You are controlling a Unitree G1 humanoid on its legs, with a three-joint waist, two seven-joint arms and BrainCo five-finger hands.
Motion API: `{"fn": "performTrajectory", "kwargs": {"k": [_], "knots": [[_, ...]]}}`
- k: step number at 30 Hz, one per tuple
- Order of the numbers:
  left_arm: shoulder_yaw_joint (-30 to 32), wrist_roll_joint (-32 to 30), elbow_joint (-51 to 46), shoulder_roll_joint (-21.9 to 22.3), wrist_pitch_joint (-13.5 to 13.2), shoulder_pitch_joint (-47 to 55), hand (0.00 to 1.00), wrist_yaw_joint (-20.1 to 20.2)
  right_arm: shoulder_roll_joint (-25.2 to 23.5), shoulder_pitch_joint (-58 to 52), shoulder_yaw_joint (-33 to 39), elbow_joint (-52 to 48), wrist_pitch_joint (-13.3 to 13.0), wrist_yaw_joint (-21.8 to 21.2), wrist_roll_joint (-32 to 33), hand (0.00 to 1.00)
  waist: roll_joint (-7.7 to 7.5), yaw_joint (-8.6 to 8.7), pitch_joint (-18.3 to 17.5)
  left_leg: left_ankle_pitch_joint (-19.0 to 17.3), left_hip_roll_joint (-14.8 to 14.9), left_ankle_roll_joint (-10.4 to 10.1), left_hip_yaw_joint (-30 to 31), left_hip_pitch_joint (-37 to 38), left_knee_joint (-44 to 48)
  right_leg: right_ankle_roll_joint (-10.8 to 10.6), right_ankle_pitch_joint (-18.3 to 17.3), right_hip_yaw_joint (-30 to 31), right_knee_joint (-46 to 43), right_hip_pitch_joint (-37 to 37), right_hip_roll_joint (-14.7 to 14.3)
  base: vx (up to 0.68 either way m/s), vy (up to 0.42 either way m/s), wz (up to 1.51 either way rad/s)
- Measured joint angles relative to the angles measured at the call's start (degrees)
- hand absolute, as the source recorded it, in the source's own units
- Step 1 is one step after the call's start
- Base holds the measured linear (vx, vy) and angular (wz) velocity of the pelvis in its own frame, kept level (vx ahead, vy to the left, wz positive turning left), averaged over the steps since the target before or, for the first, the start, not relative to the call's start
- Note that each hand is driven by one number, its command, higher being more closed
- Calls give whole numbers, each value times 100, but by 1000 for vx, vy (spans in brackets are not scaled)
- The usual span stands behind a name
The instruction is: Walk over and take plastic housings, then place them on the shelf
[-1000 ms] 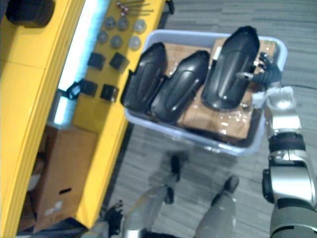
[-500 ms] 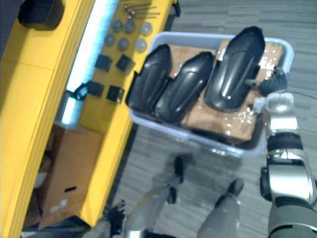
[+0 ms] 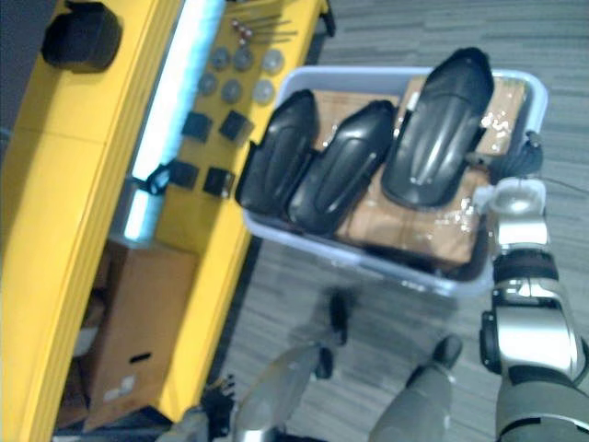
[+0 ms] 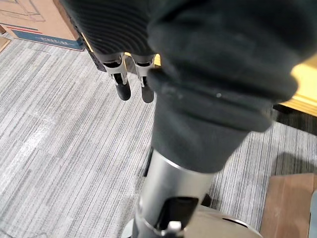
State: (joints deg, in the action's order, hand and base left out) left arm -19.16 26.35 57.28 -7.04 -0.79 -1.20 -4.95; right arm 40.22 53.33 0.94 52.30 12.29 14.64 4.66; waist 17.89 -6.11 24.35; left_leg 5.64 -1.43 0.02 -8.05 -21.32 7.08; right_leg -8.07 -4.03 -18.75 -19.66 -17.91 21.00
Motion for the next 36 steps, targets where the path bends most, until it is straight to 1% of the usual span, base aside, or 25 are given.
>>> {"fn": "performTrajectory", "kwargs": {"k": [4,8,10,18,22,23,26,29,34,36], "knots": [[-14,19,19,24,14,-5,0,1,133,132,-27,205,-13,-213,-266,100,48,-25,-35,-68,1,-15,35,-82,112,-1,-4,-22,-14,-11,2,1,-7,2],[-21,20,19,29,14,-37,0,10,297,201,-243,386,4,-492,-481,100,61,-105,-35,-74,19,-23,64,-85,112,10,-21,-47,-32,-5,4,3,-16,1],[-22,20,19,29,14,-40,0,13,303,254,-297,491,37,-462,-627,100,62,-109,-35,-72,16,-21,86,-91,112,28,-33,-75,-40,3,6,19,-24,6],[-24,20,-26,29,14,-22,0,20,351,366,-395,629,409,-322,-966,100,63,-126,-37,-55,-4,3,159,-95,139,1,-110,-154,-122,42,8,37,-27,4],[-23,20,-51,29,15,-5,0,19,341,366,-405,669,428,-328,-1012,100,62,-128,-37,-71,-9,-8,194,-80,156,14,-127,-186,-115,95,7,9,-11,4],[-23,20,-61,29,15,-2,0,20,340,366,-442,669,426,-327,-1016,100,62,-136,-37,-86,-9,-8,199,-80,175,23,-134,-187,-110,102,7,0,0,0],[-23,17,-117,32,15,45,0,37,296,364,-563,670,308,-332,-1227,100,53,-146,-41,-192,6,-12,197,-81,320,23,-145,-185,-103,158,7,0,0,0],[-13,17,-165,58,40,97,0,50,294,357,-628,670,197,-346,-1397,100,53,-141,-41,-211,12,1,196,-84,360,23,-145,-185,-80,192,3,0,0,0],[0,15,-171,59,49,97,0,49,293,354,-671,660,93,-344,-1664,100,52,-142,-41,-240,22,-1,186,-88,387,18,-140,-184,-44,209,-8,7,-2,0],[12,13,-200,58,49,117,0,49,293,353,-765,655,-15,-343,-1857,100,52,-140,-41,-350,47,1,176,-125,553,-17,-121,-180,-23,243,-40,34,-9,-6]]}}
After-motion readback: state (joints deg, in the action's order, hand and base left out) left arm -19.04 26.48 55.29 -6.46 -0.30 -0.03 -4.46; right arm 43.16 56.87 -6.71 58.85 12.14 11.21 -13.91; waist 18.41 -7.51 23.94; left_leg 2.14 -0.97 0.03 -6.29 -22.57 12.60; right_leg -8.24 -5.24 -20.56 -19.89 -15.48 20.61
